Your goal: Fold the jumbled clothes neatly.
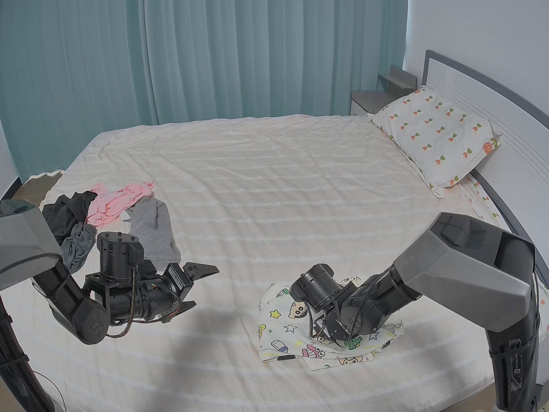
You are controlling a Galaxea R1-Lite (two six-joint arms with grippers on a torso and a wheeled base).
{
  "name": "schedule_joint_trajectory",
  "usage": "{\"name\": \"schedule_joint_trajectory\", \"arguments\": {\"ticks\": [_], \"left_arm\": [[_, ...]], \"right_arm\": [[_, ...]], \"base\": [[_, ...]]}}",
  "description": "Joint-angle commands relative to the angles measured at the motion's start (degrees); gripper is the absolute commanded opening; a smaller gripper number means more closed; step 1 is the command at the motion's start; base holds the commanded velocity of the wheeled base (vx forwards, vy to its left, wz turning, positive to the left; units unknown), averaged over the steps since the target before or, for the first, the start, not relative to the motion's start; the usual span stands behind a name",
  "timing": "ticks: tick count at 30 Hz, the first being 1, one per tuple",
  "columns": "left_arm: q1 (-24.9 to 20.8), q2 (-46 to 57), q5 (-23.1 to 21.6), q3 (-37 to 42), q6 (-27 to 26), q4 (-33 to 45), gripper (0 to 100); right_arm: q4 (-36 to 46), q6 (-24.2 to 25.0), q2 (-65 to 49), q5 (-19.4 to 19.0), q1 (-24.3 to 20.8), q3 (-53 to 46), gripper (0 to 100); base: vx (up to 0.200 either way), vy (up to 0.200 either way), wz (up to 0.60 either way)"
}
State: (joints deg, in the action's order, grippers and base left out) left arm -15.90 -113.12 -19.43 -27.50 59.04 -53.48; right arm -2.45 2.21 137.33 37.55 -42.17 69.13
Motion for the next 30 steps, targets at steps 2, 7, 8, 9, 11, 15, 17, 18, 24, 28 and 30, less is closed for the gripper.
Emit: {"name": "schedule_joint_trajectory", "arguments": {"ticks": [2, 7, 8, 9, 11, 15, 17, 18, 24, 28, 30], "left_arm": [[-0.01, -0.09, 0.01, 0.08, 0.02, -0.05, 100], [-0.01, -0.09, 0.01, -0.01, 0.02, -0.05, 100], [-0.01, -0.09, 0.01, 0.08, 0.02, 0.04, 100], [-0.01, -0.09, -0.08, 0.08, 0.02, 0.04, 100], [-0.01, -0.09, -0.08, 0.08, 0.02, 0.04, 100], [-0.01, -0.09, 0.01, 0.08, 0.02, -0.05, 100], [-0.01, -0.09, 0.01, 0.08, 0.02, -0.05, 100], [-0.01, -0.09, 0.01, 0.08, 0.02, -0.05, 100], [-0.01, -0.09, 0.01, -0.01, 0.02, -0.05, 100], [-0.01, -0.09, 0.01, 0.08, 0.02, -0.05, 100], [-0.01, -0.09, 0.01, -0.01, 0.02, -0.05, 100]], "right_arm": [[0.34, -0.01, -3.03, 0.16, 1.3, -2.6, 100], [0.25, -0.01, -4.61, 0.42, 3.41, -5.06, 100], [0.25, -0.01, -5.14, 0.42, 4.02, -5.5, 100], [0.25, -0.01, -5.14, 0.42, 4.11, -5.59, 100], [0.25, -0.01, -5.14, 0.42, 4.11, -5.59, 100], [-0.19, -0.01, -8.04, 0.42, 6.84, -9.46, 100], [-0.27, 0.08, -8.92, 0.42, 8.07, -10.69, 100], [-0.27, 0.08, -9.18, 0.42, 8.77, -11.21, 100], [-1.15, 0.43, -11.03, 0.42, 12.02, -15.26, 100], [-3.0, 0.43, -12.17, 0.42, 13.34, -17.8, 100], [-4.32, 0.43, -12.96, 0.25, 14.39, -18.07, 100]], "base": [[0.0, 0.0, 0.0], [0.0, 0.0, 0.0], [0.0, 0.0, 0.0], [0.0, 0.0, 0.0], [0.0, 0.0, 0.0], [0.0, 0.0, 0.0], [0.0, 0.0, 0.0], [0.0, 0.0, 0.0], [0.0, 0.0, 0.0], [0.0, 0.0, 0.0], [0.0, 0.0, 0.0]]}}
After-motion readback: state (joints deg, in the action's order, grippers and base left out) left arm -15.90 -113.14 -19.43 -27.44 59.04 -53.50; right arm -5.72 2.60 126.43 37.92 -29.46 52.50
